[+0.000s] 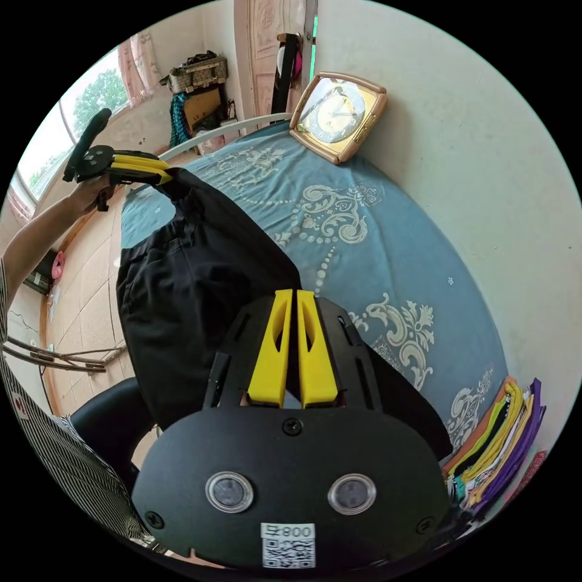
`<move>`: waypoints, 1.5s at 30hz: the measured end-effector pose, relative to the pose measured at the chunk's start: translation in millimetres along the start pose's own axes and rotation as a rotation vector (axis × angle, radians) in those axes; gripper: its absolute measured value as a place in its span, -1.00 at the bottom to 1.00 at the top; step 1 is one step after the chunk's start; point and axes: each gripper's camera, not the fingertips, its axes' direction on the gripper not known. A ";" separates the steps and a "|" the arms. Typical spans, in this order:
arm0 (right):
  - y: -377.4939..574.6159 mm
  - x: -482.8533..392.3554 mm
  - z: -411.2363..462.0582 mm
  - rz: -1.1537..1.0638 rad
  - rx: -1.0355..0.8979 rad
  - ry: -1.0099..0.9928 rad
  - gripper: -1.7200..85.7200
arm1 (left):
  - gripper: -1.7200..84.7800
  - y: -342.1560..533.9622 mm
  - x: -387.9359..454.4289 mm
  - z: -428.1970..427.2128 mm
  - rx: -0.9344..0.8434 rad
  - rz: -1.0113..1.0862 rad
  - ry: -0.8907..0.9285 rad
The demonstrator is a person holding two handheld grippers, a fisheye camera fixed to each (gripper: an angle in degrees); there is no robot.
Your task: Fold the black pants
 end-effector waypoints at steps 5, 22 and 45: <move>43.2 -55.4 -49.0 -0.019 0.025 -0.013 -0.94 | -0.93 72.1 6.7 -39.0 -0.022 0.016 0.038; 126.8 -232.2 -50.3 -0.202 -0.165 -0.124 -0.94 | -0.93 224.8 14.7 -53.2 -0.243 0.030 0.027; 180.8 -281.0 77.7 -0.146 -0.271 -0.227 -0.91 | -0.81 316.0 11.1 -71.6 -0.303 -0.062 0.082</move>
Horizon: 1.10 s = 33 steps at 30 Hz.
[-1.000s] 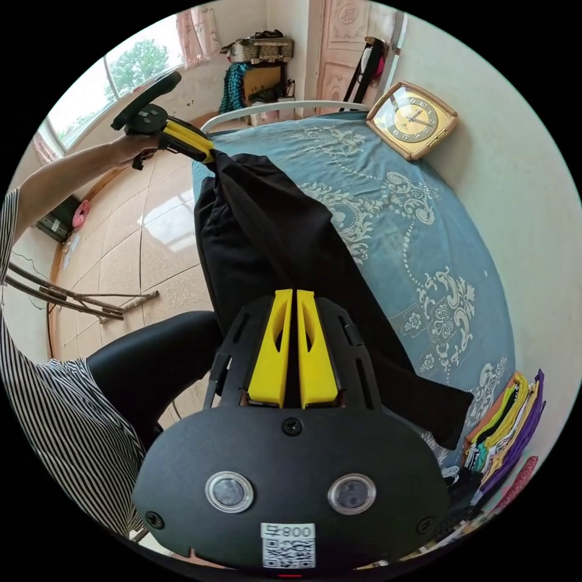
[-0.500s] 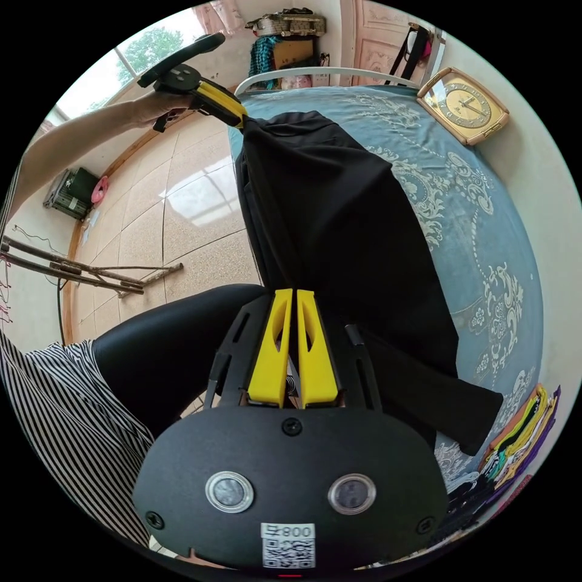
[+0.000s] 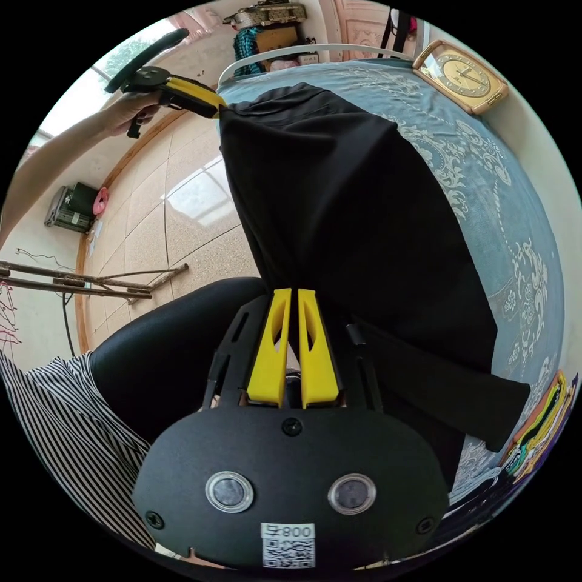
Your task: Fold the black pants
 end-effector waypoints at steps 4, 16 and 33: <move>10.5 2.9 25.3 0.025 0.018 0.000 -0.91 | -0.81 30.4 -5.3 -18.4 0.054 -0.080 0.019; 50.7 28.3 100.0 0.104 0.038 -0.056 -0.91 | -0.93 40.9 54.3 -17.0 0.178 -0.184 0.245; 199.8 156.6 218.6 0.549 0.155 -0.248 -0.95 | -0.91 -0.4 195.8 -54.7 0.283 -0.042 0.414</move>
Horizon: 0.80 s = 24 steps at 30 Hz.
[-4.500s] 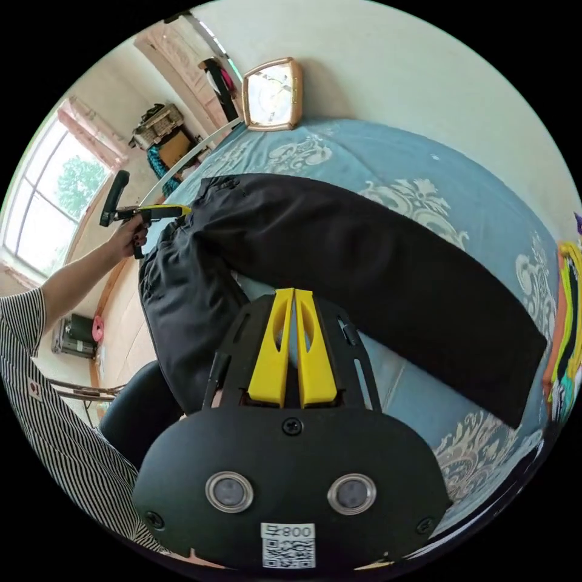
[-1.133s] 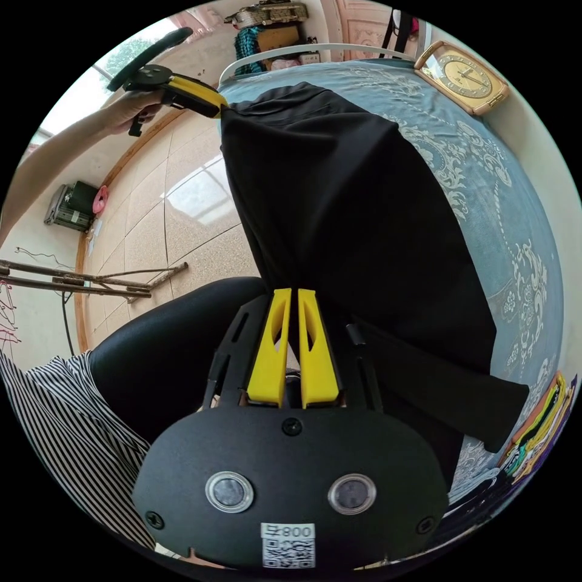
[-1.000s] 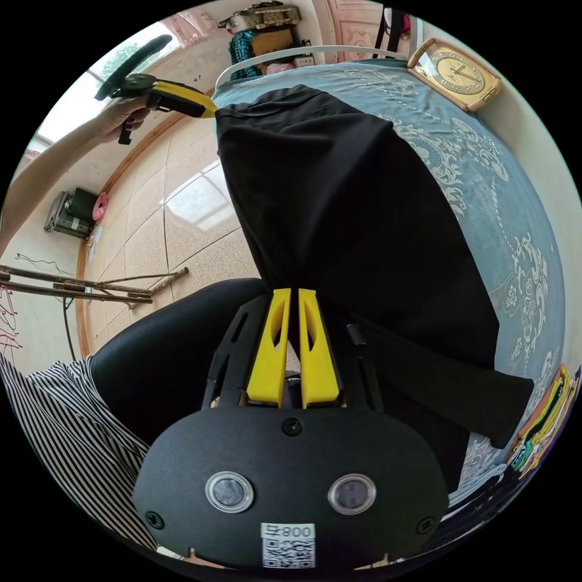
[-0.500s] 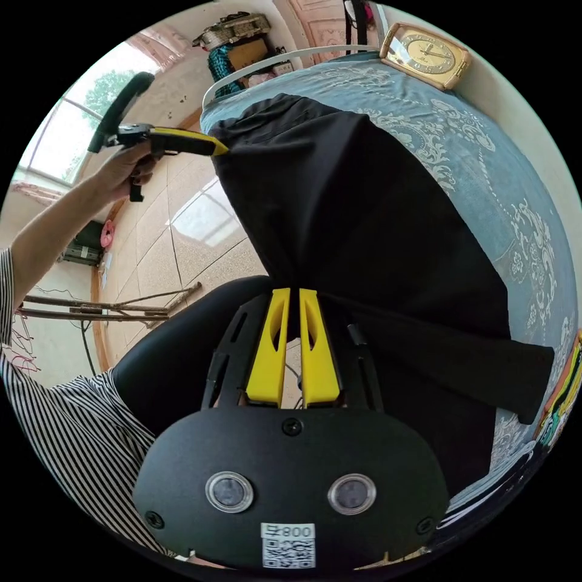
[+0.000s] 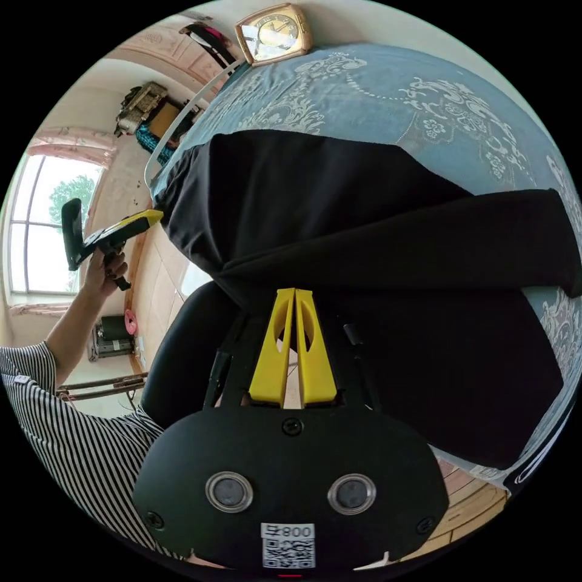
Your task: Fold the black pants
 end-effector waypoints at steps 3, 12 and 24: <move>11.4 38.2 -12.0 0.070 0.091 0.027 -0.93 | -0.87 -27.0 53.5 36.7 -0.047 0.110 0.154; -5.0 172.1 -16.6 0.340 0.199 0.110 -0.79 | -0.83 -119.4 192.2 124.7 -0.194 0.295 0.184; -3.0 253.3 66.6 0.498 0.108 0.170 -0.82 | -0.88 -175.9 300.9 158.0 -0.275 0.302 0.165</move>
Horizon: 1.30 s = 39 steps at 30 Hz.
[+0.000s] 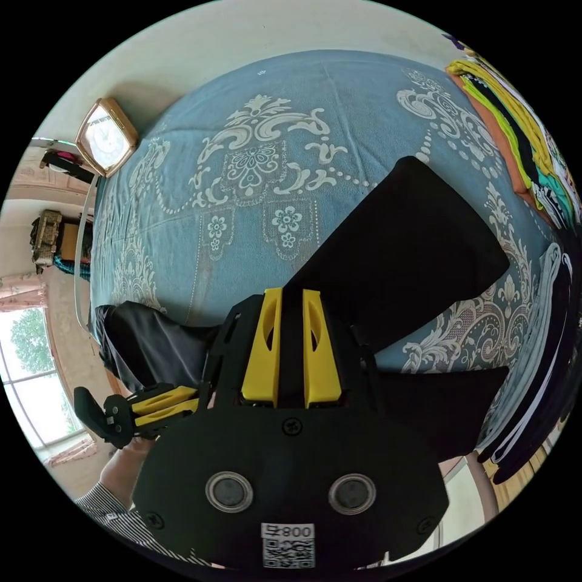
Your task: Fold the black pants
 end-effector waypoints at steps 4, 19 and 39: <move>9.5 16.5 20.7 -0.033 -0.022 -0.017 -0.91 | -0.89 -27.1 32.6 -3.9 0.007 0.002 0.001; 144.7 94.2 1.9 -0.137 0.151 -0.182 -0.96 | -0.91 -117.3 183.7 -34.1 0.015 0.211 -0.002; 352.7 169.7 99.7 -0.005 0.098 -0.212 -0.95 | -0.91 -233.9 324.4 24.6 -0.266 0.375 -0.148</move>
